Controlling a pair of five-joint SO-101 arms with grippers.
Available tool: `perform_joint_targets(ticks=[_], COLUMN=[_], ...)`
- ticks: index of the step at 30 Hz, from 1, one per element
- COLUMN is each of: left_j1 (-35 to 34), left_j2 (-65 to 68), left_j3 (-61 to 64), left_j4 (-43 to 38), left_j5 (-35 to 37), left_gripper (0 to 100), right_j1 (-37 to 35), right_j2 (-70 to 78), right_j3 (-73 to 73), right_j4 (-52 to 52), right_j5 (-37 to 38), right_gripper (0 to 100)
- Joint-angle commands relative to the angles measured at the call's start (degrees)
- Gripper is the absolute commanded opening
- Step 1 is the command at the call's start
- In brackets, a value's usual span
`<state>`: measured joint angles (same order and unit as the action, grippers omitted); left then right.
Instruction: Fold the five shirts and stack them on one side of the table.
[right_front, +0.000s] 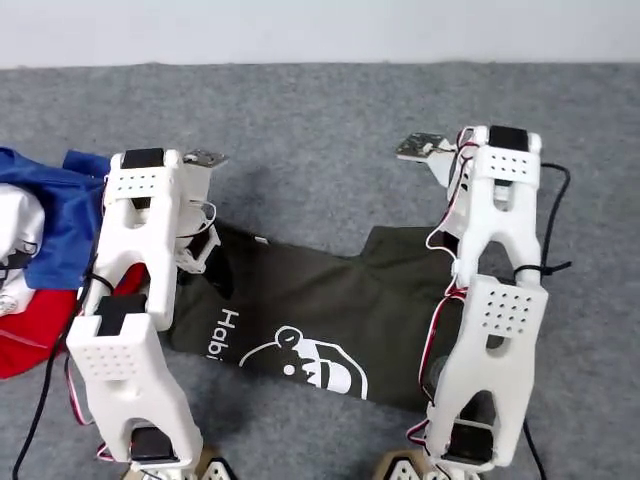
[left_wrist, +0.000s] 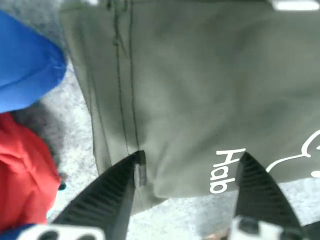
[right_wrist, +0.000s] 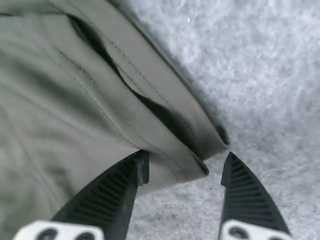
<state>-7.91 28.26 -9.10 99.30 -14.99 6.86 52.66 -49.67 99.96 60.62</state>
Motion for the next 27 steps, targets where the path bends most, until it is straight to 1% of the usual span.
perform_joint_targets(ticks=[1, 7, 10, 14, 20, 27], left_j1=[0.4, 0.4, 0.5, 0.7, 0.7, 0.7], left_j2=[-2.5, -2.5, -2.5, -2.5, -2.5, -2.5], left_j3=[-0.2, -0.2, -0.2, -0.2, -0.2, -0.2], left_j4=[1.1, 1.1, 1.1, 1.1, 1.1, 1.1], left_j5=[-0.9, -0.9, -0.9, -0.9, -0.9, -0.9], left_gripper=[29, 29, 29, 29, 29, 29], right_j1=[-0.4, -0.4, -0.5, -0.3, -1.0, -1.7], right_j2=[1.5, 7.8, 7.2, 4.1, -0.5, -4.6], right_j3=[-0.5, -0.7, -0.7, -3.0, -5.5, -1.8], right_j4=[-1.4, -6.5, -8.0, -6.9, 3.0, 2.9], right_j5=[-0.1, -0.3, -3.5, -6.2, -6.2, -9.7], right_gripper=[23.6, 7.4, 0.8, 0.9, 0.9, 0.9])
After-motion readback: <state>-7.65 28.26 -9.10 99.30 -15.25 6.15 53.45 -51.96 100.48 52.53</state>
